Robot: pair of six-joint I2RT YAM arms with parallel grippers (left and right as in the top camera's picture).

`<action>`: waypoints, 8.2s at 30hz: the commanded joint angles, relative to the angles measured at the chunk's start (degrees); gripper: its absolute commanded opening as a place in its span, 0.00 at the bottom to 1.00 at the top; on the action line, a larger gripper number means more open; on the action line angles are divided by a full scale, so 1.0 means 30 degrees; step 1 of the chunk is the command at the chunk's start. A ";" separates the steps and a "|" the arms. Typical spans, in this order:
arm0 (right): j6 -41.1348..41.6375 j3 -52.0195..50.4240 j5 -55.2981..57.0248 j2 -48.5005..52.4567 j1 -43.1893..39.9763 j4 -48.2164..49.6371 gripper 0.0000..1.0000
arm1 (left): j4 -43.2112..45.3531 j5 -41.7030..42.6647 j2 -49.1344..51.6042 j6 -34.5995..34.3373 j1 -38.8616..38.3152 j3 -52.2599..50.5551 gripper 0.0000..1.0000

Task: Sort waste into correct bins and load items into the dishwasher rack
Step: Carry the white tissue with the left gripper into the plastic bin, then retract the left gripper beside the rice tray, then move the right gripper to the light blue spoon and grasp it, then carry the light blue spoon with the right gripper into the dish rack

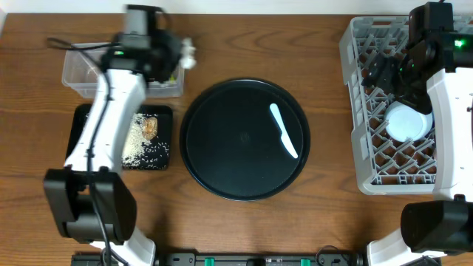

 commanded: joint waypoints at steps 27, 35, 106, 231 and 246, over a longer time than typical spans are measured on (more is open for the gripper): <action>-0.0204 0.0044 0.0080 0.0058 0.0124 0.0000 0.99 | 0.0678 -0.3402 0.0401 0.3687 0.5187 -0.0153 0.99; -0.0204 0.0044 0.0087 0.0058 0.0124 0.0000 0.99 | -0.0933 -0.2951 -0.0029 0.4014 0.5187 -0.0153 0.98; -0.3599 -0.0007 -0.9377 0.0153 0.3555 -0.1807 0.99 | -1.8127 -0.5122 -0.8976 0.4721 0.5187 -0.0189 0.98; -0.9500 1.2109 -0.3657 1.1045 -0.2353 -0.2849 0.01 | -1.8127 -0.5122 -0.8954 0.4721 0.5187 -0.0189 0.98; -0.9661 1.2101 -0.3308 1.2167 -0.2033 -0.2776 0.40 | -1.8127 -0.5122 -0.8954 0.4721 0.5187 -0.0189 0.98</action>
